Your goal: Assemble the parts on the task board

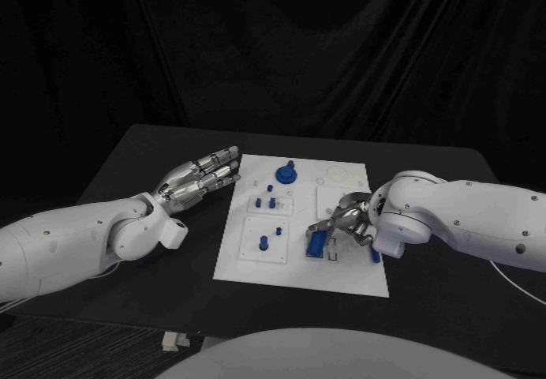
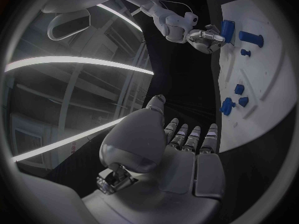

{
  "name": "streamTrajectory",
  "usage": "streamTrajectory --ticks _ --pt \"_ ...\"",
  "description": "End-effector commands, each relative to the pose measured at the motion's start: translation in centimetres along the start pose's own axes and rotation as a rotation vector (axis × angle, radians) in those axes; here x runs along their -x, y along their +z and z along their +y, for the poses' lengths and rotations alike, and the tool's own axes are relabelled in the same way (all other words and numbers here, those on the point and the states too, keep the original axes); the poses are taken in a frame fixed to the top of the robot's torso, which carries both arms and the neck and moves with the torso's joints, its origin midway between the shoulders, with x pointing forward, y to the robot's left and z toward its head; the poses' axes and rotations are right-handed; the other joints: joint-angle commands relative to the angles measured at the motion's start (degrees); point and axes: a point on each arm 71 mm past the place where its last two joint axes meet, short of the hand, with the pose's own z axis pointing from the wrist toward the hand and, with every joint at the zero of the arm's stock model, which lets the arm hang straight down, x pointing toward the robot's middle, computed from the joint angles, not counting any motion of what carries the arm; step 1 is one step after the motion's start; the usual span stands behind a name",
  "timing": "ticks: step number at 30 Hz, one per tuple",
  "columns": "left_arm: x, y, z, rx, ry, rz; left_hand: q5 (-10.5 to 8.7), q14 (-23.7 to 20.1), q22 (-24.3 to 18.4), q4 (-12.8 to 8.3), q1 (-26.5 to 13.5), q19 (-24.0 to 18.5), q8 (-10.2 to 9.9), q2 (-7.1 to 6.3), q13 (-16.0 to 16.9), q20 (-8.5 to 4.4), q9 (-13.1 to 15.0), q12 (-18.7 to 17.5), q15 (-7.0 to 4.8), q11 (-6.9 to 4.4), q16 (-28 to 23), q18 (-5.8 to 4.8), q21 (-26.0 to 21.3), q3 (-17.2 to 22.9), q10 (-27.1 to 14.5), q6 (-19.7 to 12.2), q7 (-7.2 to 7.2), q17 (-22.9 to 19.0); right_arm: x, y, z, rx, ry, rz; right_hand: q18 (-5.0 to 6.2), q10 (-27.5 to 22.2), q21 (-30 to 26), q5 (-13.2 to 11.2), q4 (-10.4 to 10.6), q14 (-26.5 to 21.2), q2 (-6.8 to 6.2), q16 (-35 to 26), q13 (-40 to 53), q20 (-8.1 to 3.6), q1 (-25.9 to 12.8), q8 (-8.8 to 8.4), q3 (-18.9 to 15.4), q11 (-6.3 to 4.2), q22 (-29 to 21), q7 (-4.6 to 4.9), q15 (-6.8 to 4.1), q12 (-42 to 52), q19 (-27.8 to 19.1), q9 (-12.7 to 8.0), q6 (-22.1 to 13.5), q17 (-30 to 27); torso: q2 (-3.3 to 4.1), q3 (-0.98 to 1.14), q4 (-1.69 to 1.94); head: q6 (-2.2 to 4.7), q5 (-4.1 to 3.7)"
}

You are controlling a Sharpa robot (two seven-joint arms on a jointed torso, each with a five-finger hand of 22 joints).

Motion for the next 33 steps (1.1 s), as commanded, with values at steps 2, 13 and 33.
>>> streamTrajectory --ticks 2,13,33 --pt "-0.1 0.0 -0.7 -0.106 -0.016 0.008 0.68 -0.27 0.34 -1.03 -0.25 0.8 0.1 0.81 0.09 0.26 0.22 0.61 0.6 0.06 0.91 0.48 0.16 -0.06 -0.14 -0.22 -0.26 0.24 -0.1 0.1 -0.2 -0.019 -0.01 0.002 -0.78 6.27 -1.28 1.47 0.06 5.22 0.53 -0.74 15.28 0.31 -1.53 0.93 -0.2 0.16 9.17 -0.18 -0.2 0.94 -0.04 1.0 -0.44 11.47 0.01 0.01 0.0 -0.01 0.05" --pt "-0.1 0.0 -0.6 -0.103 -0.017 0.009 0.73 -0.25 0.33 -1.07 -0.23 0.8 0.1 0.81 0.09 0.26 0.22 0.62 0.67 0.06 0.93 0.48 0.16 -0.03 -0.14 -0.22 -0.26 0.25 -0.2 0.1 -0.1 -0.019 -0.031 0.004 -0.78 6.27 -1.47 -4.72 -0.09 5.23 0.39 -0.81 15.28 0.41 -0.92 0.8 -4.6 0.31 9.23 -0.02 -0.09 0.94 0.07 2.19 -1.22 11.47 -0.01 0.02 0.02 -0.01 0.06" --pt "0.0 -0.3 -0.6 -0.099 -0.013 0.002 0.92 -0.24 0.48 -1.23 -0.16 0.87 0.12 0.8 0.1 0.26 0.23 0.71 0.81 0.07 0.97 0.46 0.2 0.04 -0.15 -0.15 -0.29 0.25 4.1 -4.3 -1.1 0.02 -0.032 -0.15 -1.07 6.27 -0.01 10.08 4.74 5.56 2.63 0.26 15.28 0.06 5.58 5.64 -17.34 0.05 9.69 -0.24 -0.32 0.94 0.74 5.43 -4.6 12.75 0.0 0.01 -0.02 -0.01 0.09"
